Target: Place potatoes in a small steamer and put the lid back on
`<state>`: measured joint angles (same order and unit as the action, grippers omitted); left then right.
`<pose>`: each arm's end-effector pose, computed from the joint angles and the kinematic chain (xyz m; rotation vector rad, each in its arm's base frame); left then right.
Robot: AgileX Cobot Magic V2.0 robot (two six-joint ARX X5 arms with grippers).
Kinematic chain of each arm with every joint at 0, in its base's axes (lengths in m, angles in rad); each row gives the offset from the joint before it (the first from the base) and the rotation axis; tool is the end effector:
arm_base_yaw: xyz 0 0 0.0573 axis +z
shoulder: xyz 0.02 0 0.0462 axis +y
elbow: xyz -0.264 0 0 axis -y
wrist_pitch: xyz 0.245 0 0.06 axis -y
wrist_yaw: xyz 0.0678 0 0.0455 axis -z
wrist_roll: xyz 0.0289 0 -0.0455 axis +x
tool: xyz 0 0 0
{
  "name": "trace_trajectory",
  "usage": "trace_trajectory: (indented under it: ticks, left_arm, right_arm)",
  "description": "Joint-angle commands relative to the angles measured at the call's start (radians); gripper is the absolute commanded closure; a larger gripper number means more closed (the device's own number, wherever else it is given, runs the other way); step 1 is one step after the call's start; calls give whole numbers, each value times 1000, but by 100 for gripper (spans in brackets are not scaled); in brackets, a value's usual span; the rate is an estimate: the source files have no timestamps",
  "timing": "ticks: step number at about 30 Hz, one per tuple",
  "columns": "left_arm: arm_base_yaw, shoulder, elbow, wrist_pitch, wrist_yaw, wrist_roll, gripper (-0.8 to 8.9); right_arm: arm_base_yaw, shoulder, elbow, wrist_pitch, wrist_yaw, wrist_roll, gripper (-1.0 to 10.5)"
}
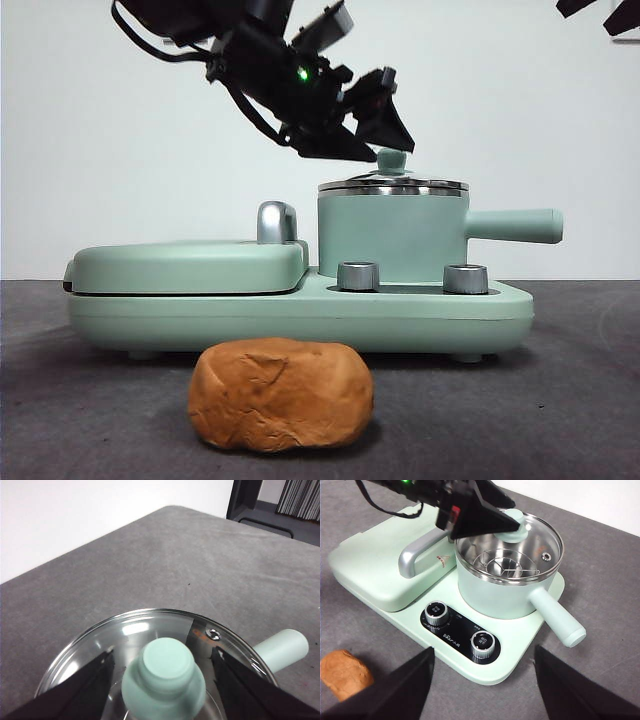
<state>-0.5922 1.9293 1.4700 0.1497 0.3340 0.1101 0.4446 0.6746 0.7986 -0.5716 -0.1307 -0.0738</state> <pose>0.3676 -0.2587 0.2669 0.1426 0.2674 -0.9355 0.1216 0.0621 0.3165 -0.1415 0.4273 0.5821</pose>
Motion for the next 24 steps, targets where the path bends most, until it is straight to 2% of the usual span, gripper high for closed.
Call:
trace_trajectory:
  ticks: [1, 7, 12, 17, 24]
  left_arm:
    - [-10, 41, 31, 36, -5, 18, 511]
    - [-10, 58, 31, 75, -5, 17, 517]
    - [-10, 58, 31, 73, -5, 16, 712]
    - [-10, 58, 31, 72, -5, 16, 799]
    - [-10, 57, 39, 75, -5, 16, 808]
  right_arm:
    - [5, 4, 16, 9, 2, 11, 630]
    - [5, 4, 16, 9, 2, 11, 630]
    - [5, 4, 16, 9, 2, 11, 630]
    - [5, 4, 16, 8, 2, 11, 630]
    - [5, 4, 16, 8, 2, 11, 630]
